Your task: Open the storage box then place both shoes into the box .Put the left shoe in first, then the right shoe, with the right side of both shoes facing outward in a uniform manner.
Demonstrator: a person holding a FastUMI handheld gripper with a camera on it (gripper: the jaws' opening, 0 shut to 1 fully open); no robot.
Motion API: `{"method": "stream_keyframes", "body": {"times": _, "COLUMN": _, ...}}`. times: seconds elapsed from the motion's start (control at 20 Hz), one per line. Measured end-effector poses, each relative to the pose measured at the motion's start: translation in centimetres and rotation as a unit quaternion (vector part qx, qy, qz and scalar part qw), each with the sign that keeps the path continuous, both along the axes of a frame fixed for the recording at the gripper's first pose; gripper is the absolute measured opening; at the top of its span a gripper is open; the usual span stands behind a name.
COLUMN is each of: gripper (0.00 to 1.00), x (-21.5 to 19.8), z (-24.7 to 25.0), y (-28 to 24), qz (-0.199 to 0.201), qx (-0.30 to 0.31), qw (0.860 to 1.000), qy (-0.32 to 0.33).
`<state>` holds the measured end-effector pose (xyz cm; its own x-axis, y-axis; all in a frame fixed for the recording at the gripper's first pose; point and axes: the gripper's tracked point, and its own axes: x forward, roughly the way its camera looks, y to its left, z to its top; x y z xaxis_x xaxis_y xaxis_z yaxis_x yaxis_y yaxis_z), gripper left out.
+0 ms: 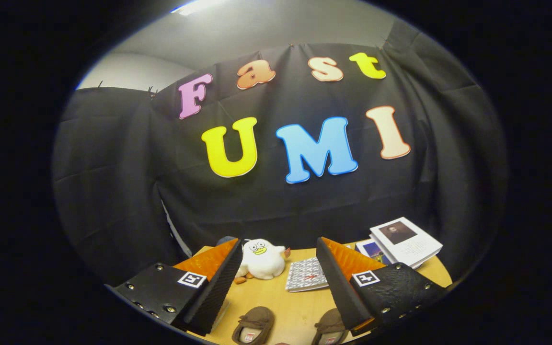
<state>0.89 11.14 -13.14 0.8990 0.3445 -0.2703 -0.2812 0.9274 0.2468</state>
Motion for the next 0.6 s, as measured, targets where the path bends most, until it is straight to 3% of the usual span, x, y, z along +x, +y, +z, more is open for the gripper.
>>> {"method": "stream_keyframes", "body": {"times": 0.25, "gripper": 0.95, "x": -2.0, "z": -6.0, "y": 5.6, "qz": 0.080, "qx": 0.039, "qw": 0.992, "qy": 0.093}}
{"method": "stream_keyframes", "body": {"times": 0.6, "gripper": 0.96, "x": -4.8, "z": -12.6, "y": 12.0, "qz": 0.166, "qx": 0.097, "qw": 0.959, "qy": 0.209}}
